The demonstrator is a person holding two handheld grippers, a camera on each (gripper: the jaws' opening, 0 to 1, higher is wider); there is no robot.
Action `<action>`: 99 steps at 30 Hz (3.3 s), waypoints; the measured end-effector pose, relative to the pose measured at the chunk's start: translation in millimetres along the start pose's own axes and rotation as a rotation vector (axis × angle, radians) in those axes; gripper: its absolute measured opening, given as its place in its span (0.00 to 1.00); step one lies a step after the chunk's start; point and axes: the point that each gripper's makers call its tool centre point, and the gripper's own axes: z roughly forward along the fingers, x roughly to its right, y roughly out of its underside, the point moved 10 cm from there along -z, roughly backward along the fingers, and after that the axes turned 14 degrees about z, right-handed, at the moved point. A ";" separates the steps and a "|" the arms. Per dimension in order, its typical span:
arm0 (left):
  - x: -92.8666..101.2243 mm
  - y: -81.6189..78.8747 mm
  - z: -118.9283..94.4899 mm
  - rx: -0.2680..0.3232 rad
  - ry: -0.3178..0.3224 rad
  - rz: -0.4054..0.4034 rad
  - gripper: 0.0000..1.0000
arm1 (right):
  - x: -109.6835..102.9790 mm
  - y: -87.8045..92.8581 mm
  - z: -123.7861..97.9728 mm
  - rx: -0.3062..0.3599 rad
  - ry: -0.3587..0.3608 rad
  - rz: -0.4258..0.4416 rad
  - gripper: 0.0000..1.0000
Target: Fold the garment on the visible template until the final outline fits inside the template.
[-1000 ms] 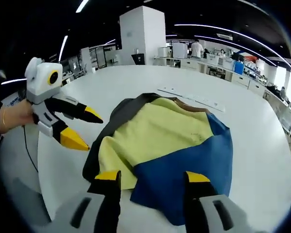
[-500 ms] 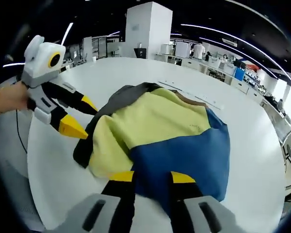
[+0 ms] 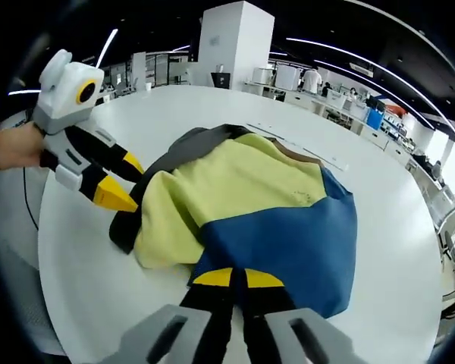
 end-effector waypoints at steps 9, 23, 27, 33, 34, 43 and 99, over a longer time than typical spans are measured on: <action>2.9 4.0 -0.7 0.019 0.039 -0.020 0.01 | 0.8 -3.1 -6.9 0.018 -0.007 0.025 0.00; -1.2 3.5 -15.9 0.018 0.025 0.059 0.00 | 4.8 -12.6 -25.3 0.078 -0.008 0.042 0.00; -8.2 3.6 -23.5 0.016 0.013 0.061 0.00 | 9.2 -17.0 -30.8 0.100 0.003 0.039 0.00; -25.0 2.8 -41.6 0.029 -0.029 0.025 0.00 | 20.1 -24.6 -42.0 0.130 0.038 0.048 0.00; -28.6 2.7 -45.8 0.033 -0.039 0.020 0.00 | 23.2 -26.5 -44.7 0.136 0.047 0.050 0.00; -51.7 11.4 -68.7 0.021 -0.121 -0.002 0.00 | 43.0 -34.5 -55.8 0.151 0.101 0.071 0.00; -188.4 87.2 -112.4 -0.168 -0.430 -0.132 0.00 | 183.4 -18.4 -75.2 0.048 0.515 0.347 0.00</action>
